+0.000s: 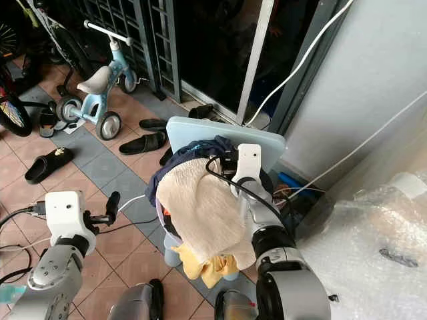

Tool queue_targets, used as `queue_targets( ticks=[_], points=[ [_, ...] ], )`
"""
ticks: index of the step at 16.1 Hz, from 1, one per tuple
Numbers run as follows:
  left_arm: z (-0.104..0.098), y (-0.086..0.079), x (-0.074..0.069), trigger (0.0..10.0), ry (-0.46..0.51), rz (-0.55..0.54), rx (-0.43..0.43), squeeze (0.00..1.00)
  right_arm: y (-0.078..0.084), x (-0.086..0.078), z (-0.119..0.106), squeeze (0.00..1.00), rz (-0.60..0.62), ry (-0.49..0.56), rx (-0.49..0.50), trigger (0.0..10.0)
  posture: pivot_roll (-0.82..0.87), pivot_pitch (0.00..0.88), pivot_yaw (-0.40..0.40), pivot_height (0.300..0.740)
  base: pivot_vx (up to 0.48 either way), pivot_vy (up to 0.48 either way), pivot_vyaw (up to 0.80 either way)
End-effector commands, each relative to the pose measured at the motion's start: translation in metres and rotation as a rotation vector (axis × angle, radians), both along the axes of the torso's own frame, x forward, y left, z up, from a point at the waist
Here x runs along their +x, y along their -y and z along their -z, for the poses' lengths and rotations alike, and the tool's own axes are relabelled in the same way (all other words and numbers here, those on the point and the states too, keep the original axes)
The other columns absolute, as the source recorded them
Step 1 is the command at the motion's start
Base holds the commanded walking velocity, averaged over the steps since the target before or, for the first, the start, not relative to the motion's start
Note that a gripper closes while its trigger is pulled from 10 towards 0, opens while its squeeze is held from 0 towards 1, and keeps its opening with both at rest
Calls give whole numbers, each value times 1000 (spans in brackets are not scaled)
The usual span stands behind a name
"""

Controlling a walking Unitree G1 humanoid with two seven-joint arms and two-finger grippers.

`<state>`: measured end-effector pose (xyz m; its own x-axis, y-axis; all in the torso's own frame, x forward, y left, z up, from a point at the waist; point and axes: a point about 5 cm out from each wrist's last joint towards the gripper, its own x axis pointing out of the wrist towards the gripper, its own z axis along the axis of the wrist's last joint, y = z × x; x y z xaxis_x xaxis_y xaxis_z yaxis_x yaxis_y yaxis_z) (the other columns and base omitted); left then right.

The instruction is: Clothes washing

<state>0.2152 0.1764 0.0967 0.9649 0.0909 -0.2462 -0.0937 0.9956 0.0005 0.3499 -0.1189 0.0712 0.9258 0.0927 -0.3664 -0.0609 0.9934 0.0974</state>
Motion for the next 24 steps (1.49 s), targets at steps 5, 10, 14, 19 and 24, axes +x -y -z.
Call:
queue_targets(
  ticks=[5, 10, 14, 19, 24],
  points=[
    [2, 1, 6, 10000, -7, 12, 8, 0, -4, -1, -1, 0, 9, 22, 65, 0, 56, 177, -23, 740, 0, 0, 0],
    [0, -1, 17, 10000, 33, 3, 26, 0, -2, 5, -41, 0, 13, 260, 189, 0, 43, 117, -21, 740, 0, 0, 0],
    [2, -6, 25, 10000, 60, -54, 51, 0, -10, -7, -74, 0, -56, 370, 383, 0, 19, 49, -14, 740, 0, 0, 0],
    [1, 1, 32, 10000, 74, -43, 25, 0, -14, -37, -86, 0, -179, 379, 556, 0, 20, 29, -11, 740, 0, 0, 0],
    [3, 8, 34, 10000, 71, -52, 45, 0, -3, -67, -71, 0, -285, 442, 231, 0, 14, 40, -6, 740, 0, 0, 0]
  ],
)
